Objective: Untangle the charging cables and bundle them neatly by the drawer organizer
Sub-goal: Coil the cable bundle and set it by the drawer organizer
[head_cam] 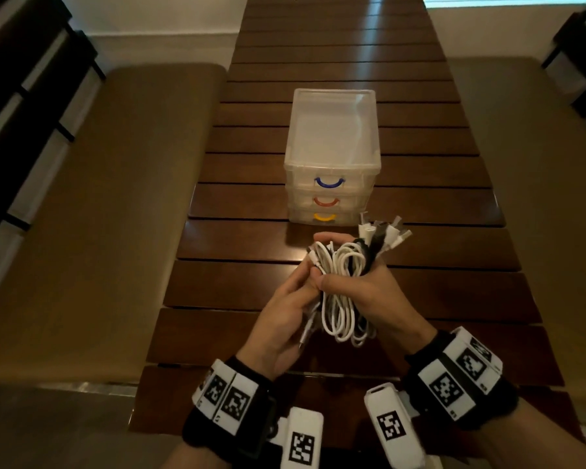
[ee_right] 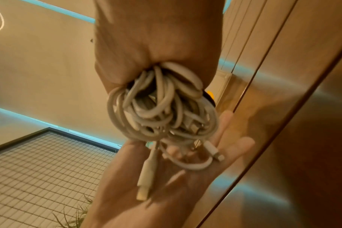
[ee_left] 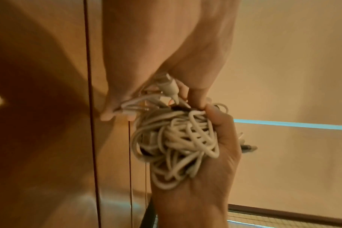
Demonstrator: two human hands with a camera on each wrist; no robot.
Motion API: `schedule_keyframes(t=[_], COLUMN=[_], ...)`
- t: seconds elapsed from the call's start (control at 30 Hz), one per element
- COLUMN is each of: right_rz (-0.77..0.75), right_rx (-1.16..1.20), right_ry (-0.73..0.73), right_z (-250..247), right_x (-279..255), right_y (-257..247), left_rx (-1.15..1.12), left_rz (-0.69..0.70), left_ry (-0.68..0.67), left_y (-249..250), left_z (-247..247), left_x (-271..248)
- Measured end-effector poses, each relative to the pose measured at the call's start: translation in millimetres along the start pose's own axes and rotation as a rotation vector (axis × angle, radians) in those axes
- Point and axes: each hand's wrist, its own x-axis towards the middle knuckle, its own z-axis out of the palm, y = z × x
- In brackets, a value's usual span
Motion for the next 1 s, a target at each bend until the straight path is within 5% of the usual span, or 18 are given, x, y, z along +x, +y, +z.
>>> schedule_keyframes(t=[0.23,0.6,0.77,1.0], right_rz=[0.105,0.119,0.061,0.063], right_rx=[-0.123,-0.081,-0.075,0.100], right_ry=[-0.181,-0.160,-0.081,0.023], right_z=[-6.6,12.7,14.3,19.6], right_x=[8.6,9.8,7.9,-3.2], right_y=[-18.4,-20.8,-23.2,-18.8], left_rx=[-0.057,-0.202,0.277,0.498], left_rz=[-0.130,-0.075,0.022,-0.012], left_ry=[-0.030,-0.111,-0.171,-0.211], left_y=[2.4,-15.1,-11.4,14.3], left_z=[-12.8,-6.5,-6.1,-0.3], left_x=[8.3,-11.2,-12.8,-2.2])
